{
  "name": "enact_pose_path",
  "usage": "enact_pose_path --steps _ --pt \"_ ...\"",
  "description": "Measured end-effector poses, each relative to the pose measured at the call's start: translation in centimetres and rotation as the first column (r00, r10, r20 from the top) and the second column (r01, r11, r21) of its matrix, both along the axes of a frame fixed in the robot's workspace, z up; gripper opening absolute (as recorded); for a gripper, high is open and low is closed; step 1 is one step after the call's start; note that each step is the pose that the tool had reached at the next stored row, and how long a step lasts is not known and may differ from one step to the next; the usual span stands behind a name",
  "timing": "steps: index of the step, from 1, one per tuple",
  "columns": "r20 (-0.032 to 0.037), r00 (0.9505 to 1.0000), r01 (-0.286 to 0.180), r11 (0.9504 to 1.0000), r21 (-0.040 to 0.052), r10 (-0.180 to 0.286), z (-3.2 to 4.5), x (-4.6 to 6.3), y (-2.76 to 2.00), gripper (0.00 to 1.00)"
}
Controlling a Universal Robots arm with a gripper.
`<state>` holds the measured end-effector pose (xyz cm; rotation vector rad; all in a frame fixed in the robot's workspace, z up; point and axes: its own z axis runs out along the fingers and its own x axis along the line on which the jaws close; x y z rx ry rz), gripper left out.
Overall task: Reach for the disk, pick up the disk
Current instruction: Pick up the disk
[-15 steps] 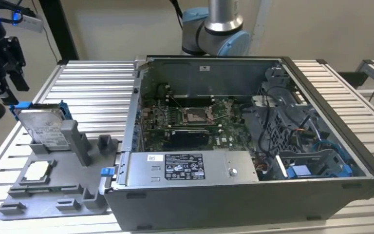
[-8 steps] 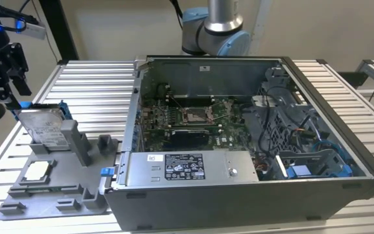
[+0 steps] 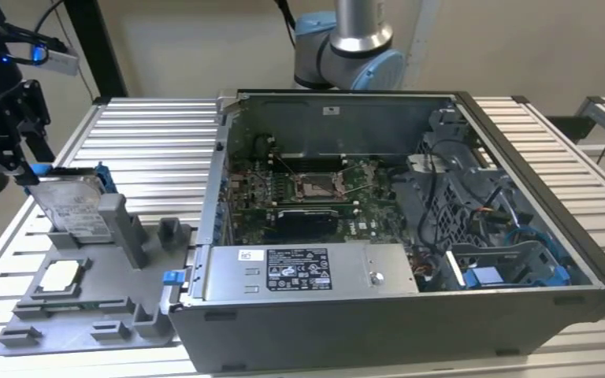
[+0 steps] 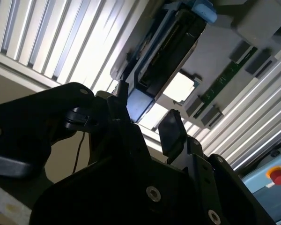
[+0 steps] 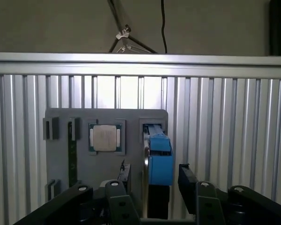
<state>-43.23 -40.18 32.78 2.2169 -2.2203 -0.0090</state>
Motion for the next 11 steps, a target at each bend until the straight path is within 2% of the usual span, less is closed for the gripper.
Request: enact_pose_path --steps 11 --pt "0.0016 1.0000 0.001 1.0000 -0.0001 -0.001 -1.98 0.0 0.16 1.00"
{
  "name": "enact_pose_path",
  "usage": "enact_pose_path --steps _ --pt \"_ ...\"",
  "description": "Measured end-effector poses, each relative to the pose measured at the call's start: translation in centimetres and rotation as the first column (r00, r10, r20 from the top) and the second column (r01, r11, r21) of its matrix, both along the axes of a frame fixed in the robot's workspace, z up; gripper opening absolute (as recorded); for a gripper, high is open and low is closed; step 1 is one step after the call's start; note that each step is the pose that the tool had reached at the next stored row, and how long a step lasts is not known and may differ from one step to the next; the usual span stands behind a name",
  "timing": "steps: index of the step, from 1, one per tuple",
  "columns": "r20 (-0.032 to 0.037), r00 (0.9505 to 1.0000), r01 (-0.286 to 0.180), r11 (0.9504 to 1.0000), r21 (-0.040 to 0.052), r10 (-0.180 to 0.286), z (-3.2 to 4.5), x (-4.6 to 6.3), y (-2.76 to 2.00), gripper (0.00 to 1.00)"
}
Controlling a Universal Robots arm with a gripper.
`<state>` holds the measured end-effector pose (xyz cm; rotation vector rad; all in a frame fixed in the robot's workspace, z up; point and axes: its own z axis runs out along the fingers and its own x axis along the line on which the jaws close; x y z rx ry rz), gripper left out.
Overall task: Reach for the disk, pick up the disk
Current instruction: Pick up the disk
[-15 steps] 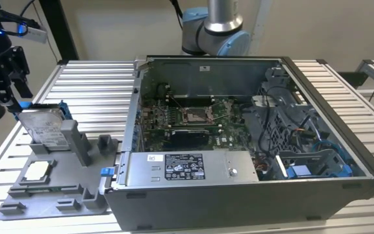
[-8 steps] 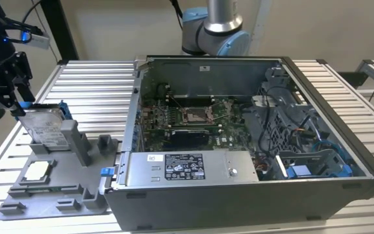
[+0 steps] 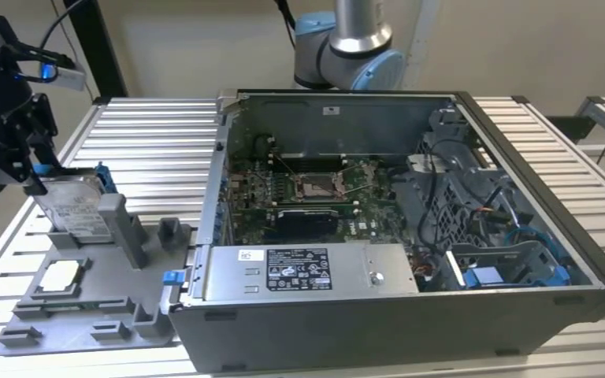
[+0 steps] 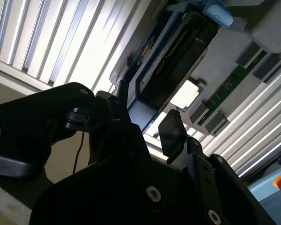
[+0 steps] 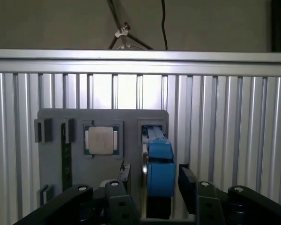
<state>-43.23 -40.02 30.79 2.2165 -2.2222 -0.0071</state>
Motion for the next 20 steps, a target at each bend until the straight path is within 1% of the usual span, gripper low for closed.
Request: enact_pose_path --steps 5,12,20 --pt "0.0024 1.0000 0.000 1.0000 0.0001 0.000 -0.93 0.0 0.01 1.00" --pt "0.0035 1.0000 0.000 1.0000 0.0001 0.000 -2.13 0.0 0.08 1.00" --pt "0.0035 1.0000 0.001 1.0000 0.0000 -0.001 -3.18 0.0 0.31 1.00"
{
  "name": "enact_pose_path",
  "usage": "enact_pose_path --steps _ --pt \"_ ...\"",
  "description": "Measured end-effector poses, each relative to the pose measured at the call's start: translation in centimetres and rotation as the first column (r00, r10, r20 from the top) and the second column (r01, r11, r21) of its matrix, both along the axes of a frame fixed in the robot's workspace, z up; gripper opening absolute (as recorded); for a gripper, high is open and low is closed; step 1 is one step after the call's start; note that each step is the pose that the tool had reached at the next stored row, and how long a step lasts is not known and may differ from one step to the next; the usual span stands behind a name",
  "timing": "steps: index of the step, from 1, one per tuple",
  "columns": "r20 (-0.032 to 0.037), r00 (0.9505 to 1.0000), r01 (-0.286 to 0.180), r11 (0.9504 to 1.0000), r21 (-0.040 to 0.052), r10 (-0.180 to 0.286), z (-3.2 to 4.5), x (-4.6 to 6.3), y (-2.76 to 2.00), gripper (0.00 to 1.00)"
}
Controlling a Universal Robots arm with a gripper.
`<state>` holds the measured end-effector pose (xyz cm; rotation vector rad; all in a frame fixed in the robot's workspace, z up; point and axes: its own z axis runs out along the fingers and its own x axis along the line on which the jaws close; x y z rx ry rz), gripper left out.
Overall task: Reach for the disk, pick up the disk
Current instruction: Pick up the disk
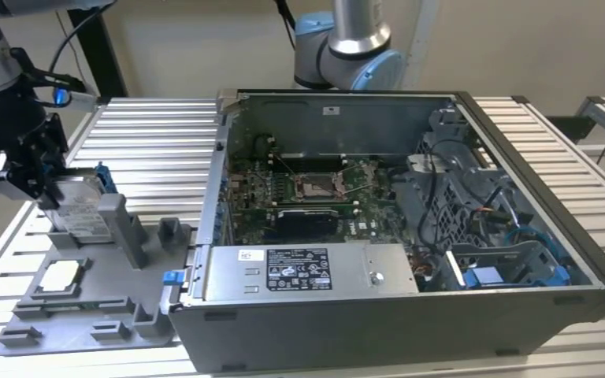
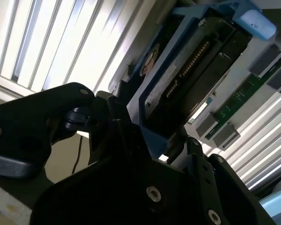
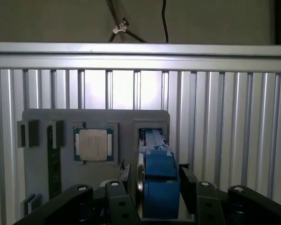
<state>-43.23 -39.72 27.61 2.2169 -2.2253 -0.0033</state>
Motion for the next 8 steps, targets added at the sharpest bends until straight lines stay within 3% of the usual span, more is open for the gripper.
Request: enact_pose_path --steps 8 --pt "0.0000 1.0000 0.003 1.0000 0.0000 -0.003 -1.05 0.00 0.08 1.00"
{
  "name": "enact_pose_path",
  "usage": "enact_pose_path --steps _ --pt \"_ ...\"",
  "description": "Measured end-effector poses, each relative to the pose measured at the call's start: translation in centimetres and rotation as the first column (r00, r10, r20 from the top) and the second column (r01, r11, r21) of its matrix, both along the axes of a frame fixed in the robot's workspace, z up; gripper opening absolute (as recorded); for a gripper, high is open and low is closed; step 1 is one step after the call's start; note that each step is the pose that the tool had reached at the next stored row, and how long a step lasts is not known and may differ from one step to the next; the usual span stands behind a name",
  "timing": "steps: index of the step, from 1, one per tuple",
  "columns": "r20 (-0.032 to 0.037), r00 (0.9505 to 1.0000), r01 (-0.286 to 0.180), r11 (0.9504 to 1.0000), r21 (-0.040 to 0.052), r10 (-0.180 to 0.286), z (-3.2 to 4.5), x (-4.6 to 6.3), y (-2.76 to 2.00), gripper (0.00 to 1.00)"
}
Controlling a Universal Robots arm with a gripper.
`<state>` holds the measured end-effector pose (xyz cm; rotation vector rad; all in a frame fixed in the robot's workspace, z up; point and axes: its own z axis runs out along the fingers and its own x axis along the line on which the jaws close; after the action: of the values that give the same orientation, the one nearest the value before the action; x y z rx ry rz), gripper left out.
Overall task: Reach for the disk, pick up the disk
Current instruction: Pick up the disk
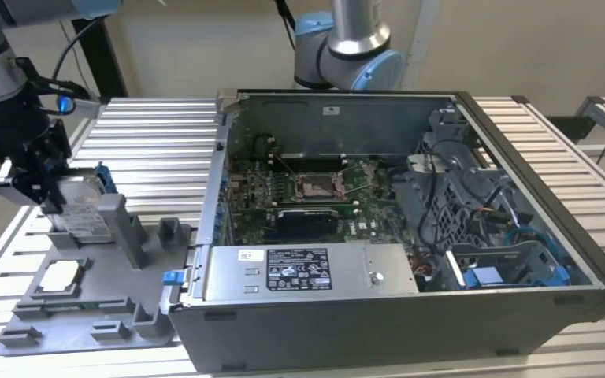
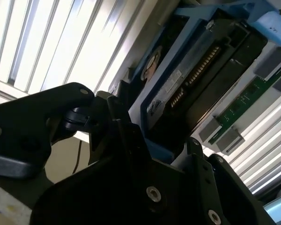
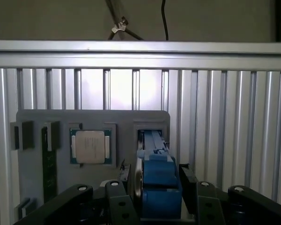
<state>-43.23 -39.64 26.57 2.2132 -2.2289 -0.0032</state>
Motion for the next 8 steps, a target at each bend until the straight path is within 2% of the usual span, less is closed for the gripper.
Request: enact_pose_path --steps 8 --pt "-0.0005 1.0000 0.003 1.0000 -0.0003 -0.003 -0.66 0.00 0.03 1.00"
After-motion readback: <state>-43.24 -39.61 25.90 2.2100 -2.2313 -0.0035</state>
